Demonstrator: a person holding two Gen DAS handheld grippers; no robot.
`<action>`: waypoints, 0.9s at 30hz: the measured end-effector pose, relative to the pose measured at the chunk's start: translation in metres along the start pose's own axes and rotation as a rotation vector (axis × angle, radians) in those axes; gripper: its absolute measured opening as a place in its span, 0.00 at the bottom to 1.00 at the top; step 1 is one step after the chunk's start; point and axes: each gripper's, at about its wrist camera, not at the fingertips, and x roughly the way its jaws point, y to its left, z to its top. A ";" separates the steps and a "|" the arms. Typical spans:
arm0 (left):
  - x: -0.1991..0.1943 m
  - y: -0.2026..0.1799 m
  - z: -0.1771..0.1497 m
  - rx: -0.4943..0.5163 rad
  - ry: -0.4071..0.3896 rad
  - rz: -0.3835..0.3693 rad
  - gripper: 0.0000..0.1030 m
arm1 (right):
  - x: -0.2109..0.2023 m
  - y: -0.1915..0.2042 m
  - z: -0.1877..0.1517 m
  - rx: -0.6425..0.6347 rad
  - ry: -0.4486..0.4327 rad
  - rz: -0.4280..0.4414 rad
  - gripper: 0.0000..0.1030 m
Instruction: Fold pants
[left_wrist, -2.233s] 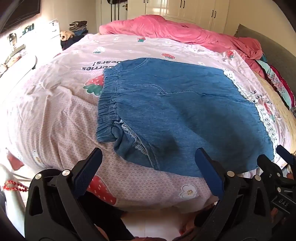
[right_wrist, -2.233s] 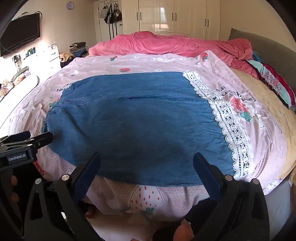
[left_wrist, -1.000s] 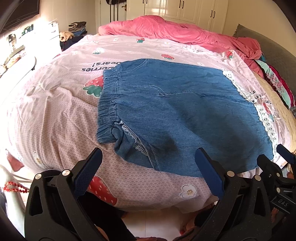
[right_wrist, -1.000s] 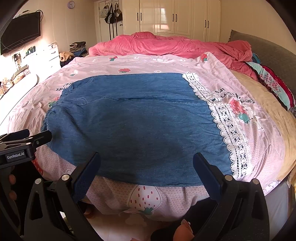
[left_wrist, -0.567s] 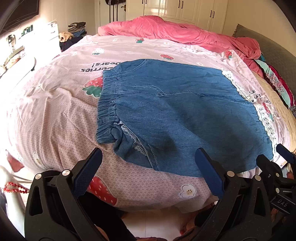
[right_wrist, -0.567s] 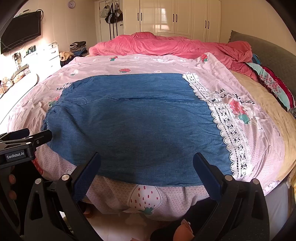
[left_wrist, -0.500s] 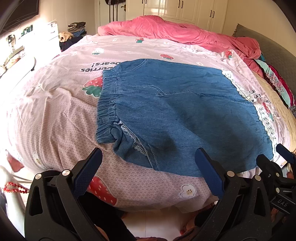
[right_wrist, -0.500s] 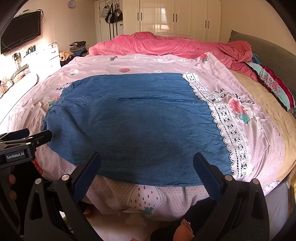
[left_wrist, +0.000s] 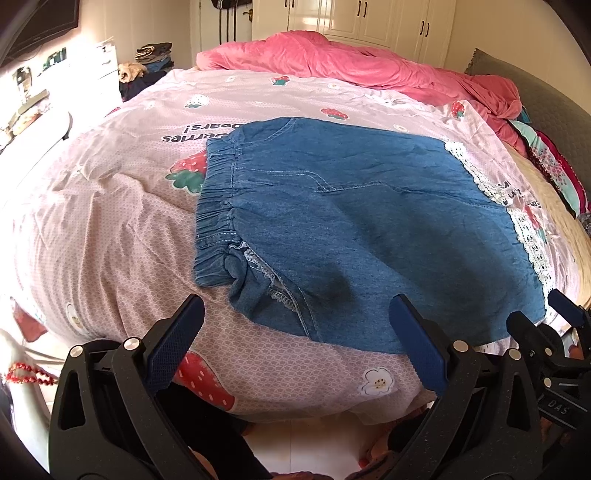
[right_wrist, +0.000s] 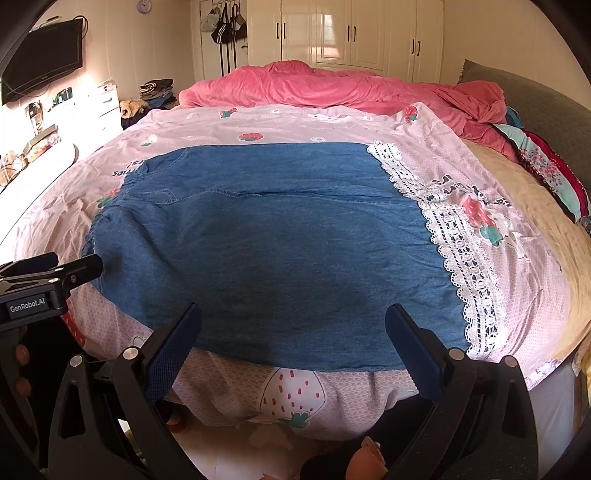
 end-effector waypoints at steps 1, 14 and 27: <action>0.000 0.000 0.000 0.000 0.000 0.001 0.91 | 0.000 0.000 0.000 0.000 0.001 -0.001 0.96; 0.012 0.004 0.017 -0.008 0.012 -0.006 0.91 | 0.012 -0.004 0.017 -0.009 0.003 -0.001 0.96; 0.043 0.038 0.067 -0.084 0.020 0.009 0.91 | 0.066 -0.010 0.080 -0.002 0.081 0.127 0.96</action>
